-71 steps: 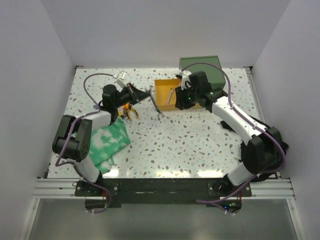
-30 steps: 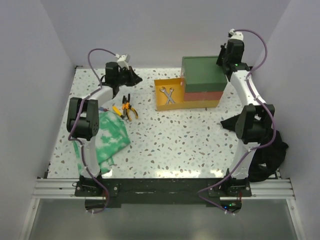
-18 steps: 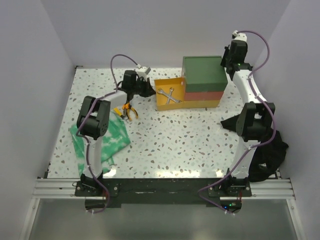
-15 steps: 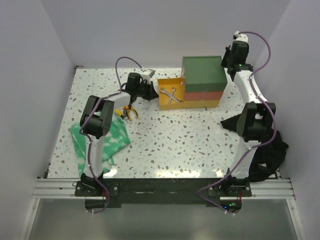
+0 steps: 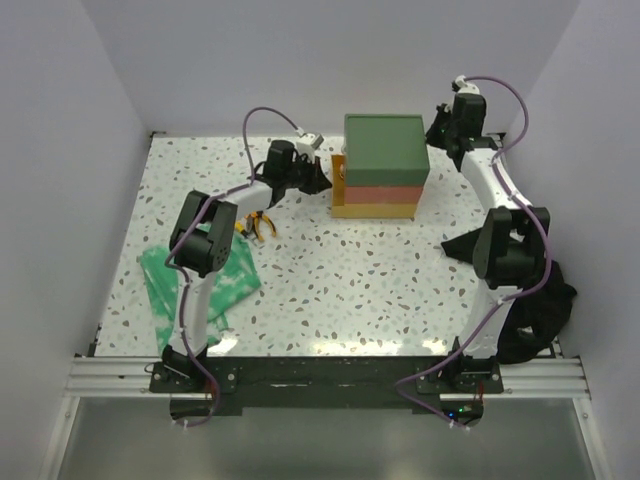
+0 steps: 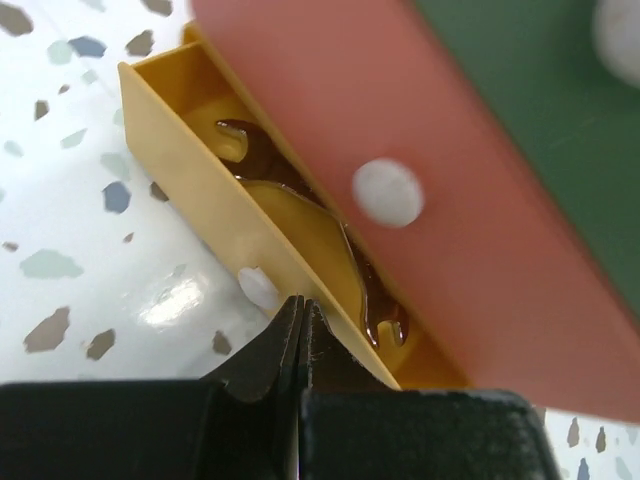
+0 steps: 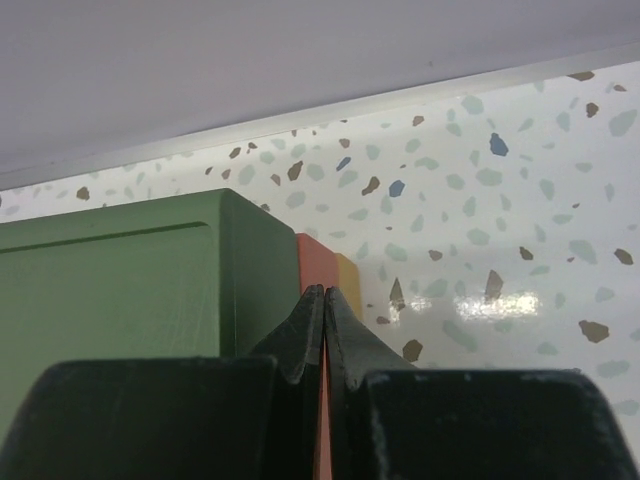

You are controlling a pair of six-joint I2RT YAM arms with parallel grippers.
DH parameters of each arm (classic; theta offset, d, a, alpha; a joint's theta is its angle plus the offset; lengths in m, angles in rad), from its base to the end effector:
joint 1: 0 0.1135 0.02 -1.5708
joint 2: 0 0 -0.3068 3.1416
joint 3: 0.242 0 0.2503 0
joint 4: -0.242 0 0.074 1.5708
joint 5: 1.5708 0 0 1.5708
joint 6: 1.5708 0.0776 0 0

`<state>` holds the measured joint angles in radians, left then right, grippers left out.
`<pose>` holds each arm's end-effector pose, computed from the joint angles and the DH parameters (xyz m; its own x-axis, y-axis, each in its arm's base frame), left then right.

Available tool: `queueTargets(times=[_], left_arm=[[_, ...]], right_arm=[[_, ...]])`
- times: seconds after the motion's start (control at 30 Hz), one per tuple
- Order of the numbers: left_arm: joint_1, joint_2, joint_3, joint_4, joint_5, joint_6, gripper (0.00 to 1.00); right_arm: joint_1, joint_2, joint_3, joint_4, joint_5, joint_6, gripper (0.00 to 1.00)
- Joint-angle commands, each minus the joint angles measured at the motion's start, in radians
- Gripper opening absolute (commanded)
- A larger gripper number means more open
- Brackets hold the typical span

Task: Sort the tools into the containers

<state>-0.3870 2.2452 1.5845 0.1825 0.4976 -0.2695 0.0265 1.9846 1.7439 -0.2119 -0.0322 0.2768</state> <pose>0.5106 -0.2481 0.1859 -0.6036 -0.0067 -0.7973 0.5845 0.6764 -0.4481 0.5297 0.0165 0.3285 -0.4357 0.2617 -0.8612 0.0662 0.9635 0.2593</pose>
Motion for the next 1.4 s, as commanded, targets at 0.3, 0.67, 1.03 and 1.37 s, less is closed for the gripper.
queueTargets(times=[0.3, 0.67, 1.03, 1.37], left_arm=[[-0.061, -0.024, -0.006, 0.115, 0.055, -0.057, 0.0], [-0.092, -0.128, -0.119, 0.129, 0.076, 0.042, 0.0], [0.131, -0.294, -0.188, 0.06, 0.143, -0.083, 0.57], [0.203, -0.017, -0.126, 0.797, 0.5, -0.691, 0.67]], right_arm=[[0.089, 0.046, 0.011, -0.098, -0.095, 0.015, 0.0], [0.093, 0.046, 0.055, -0.11, -0.023, -0.054, 0.01], [0.089, -0.098, 0.107, -0.038, 0.215, -0.212, 0.44], [0.185, -0.136, 0.109, -0.049, -0.044, -0.32, 0.52]])
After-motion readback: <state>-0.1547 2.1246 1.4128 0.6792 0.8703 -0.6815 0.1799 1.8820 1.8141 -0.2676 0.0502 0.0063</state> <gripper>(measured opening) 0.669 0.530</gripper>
